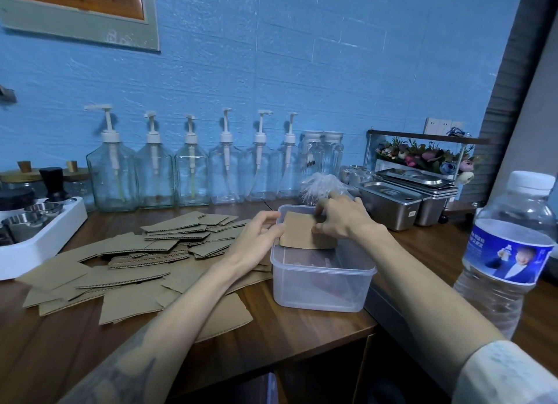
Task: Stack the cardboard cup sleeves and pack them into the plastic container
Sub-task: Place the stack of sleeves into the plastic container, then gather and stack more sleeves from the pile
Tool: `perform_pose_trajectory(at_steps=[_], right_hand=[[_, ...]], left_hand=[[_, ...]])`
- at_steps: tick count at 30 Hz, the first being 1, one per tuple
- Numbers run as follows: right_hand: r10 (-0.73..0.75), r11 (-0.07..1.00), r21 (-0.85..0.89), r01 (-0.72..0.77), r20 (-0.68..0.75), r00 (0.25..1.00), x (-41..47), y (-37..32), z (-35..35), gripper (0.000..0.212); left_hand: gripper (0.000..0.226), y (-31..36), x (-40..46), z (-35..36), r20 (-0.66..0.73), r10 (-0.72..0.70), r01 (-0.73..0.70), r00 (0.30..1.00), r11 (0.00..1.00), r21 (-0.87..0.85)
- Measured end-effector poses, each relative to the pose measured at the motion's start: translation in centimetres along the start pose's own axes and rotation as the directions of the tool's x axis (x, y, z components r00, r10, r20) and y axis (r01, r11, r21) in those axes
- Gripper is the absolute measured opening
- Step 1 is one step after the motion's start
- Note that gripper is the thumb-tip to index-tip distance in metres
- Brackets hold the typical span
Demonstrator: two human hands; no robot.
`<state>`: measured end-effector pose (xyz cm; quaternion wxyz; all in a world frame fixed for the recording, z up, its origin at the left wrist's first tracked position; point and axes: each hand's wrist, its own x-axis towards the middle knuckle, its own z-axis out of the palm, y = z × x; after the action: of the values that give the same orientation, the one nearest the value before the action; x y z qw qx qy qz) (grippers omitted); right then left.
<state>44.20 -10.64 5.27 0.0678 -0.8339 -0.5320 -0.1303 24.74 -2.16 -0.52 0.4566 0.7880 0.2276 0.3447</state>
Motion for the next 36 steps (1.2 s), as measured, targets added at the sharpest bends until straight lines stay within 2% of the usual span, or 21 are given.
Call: perform_pose_trajectory(at_steps=[2, 7, 12, 17, 25, 31, 36], right_hand=[[0.003, 1.0, 0.006, -0.003, -0.018, 1.0, -0.1, 0.0, -0.2, 0.049], [-0.03, 0.999, 0.038, 0.033, -0.063, 0.998, -0.5, -0.4, -0.8, 0.063], [-0.1, 0.971, 0.208, 0.116, -0.083, 0.992, -0.9, -1.6, -2.6, 0.053], [-0.232, 0.927, 0.273, 0.255, -0.115, 0.966, -1.0, -5.8, -4.6, 0.047], [-0.417, 0.836, 0.321, 0.445, -0.154, 0.895, -2.0, -17.3, -4.5, 0.044], [-0.446, 0.809, 0.355, 0.469, -0.148, 0.883, -1.9, -22.8, -1.2, 0.038], [-0.469, 0.791, 0.39, 0.472, -0.11, 0.877, -0.8, -23.9, 2.1, 0.038]], left_hand=[[0.04, -0.2, 0.2, -0.3, -0.029, 0.006, -0.005, 1.0, 1.0, 0.015], [0.045, -0.2, 0.3, -0.8, -0.069, 0.01, -0.008, 0.998, 0.999, 0.035], [0.037, 0.2, -0.2, -1.7, -0.12, 0.017, -0.006, 0.993, 0.996, 0.091], [0.031, 0.8, -1.5, -5.1, -0.159, 0.064, -0.027, 0.985, 0.974, 0.223], [0.033, -0.8, -6.2, -15.0, -0.276, 0.047, 0.104, 0.96, 0.855, 0.508], [0.035, -3.0, -8.7, -20.7, -0.315, 0.009, 0.189, 0.949, 0.783, 0.592], [0.041, -4.5, -9.1, -22.6, -0.255, -0.038, 0.207, 0.966, 0.704, 0.679]])
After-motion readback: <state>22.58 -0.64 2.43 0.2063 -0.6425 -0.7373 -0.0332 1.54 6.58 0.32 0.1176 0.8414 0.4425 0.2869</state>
